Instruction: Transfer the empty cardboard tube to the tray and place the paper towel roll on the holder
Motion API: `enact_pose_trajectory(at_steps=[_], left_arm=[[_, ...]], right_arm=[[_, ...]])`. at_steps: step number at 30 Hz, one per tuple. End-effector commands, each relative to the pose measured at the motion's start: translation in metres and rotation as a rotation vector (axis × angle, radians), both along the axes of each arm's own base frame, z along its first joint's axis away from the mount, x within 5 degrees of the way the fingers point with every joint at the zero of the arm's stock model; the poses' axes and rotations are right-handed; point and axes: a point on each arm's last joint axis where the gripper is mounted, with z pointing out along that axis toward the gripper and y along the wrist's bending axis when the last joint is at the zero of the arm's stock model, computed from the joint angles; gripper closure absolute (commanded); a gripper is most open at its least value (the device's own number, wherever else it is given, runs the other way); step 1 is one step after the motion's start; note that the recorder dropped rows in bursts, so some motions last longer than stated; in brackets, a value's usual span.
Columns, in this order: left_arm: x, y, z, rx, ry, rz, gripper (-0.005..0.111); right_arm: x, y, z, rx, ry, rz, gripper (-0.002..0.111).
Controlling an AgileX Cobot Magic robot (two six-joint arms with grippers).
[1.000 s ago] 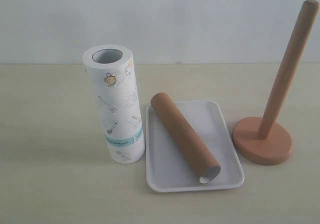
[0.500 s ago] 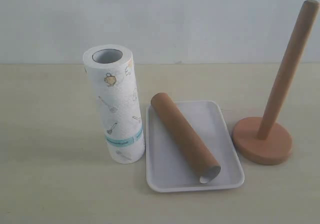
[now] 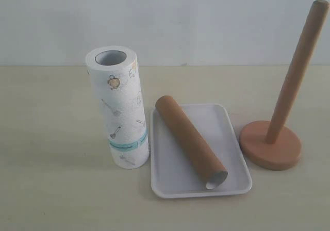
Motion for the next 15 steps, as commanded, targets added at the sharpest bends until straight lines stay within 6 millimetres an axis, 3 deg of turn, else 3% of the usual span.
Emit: enact_pose_trajectory(at_steps=[1, 5, 9, 12, 15], left_arm=[[0.052, -0.006, -0.009, 0.03, 0.185, -0.049, 0.103], [0.099, -0.025, -0.031, 0.216, 0.374, -0.152, 0.103], [0.136, -0.041, -0.069, 0.348, 0.594, -0.289, 0.103], [0.154, -0.047, -0.1, 0.415, 0.749, -0.349, 0.103], [0.16, -0.054, -0.121, 0.459, 0.789, -0.424, 0.103]], right_arm=[[0.0, -0.001, 0.001, -0.006, -0.008, -0.006, 0.107], [0.0, -0.001, 0.001, -0.006, -0.008, -0.006, 0.107], [0.0, -0.001, 0.001, -0.006, -0.008, -0.006, 0.107], [0.0, -0.001, 0.001, -0.006, -0.008, -0.006, 0.107], [0.0, -0.001, 0.001, -0.006, -0.008, -0.006, 0.107]])
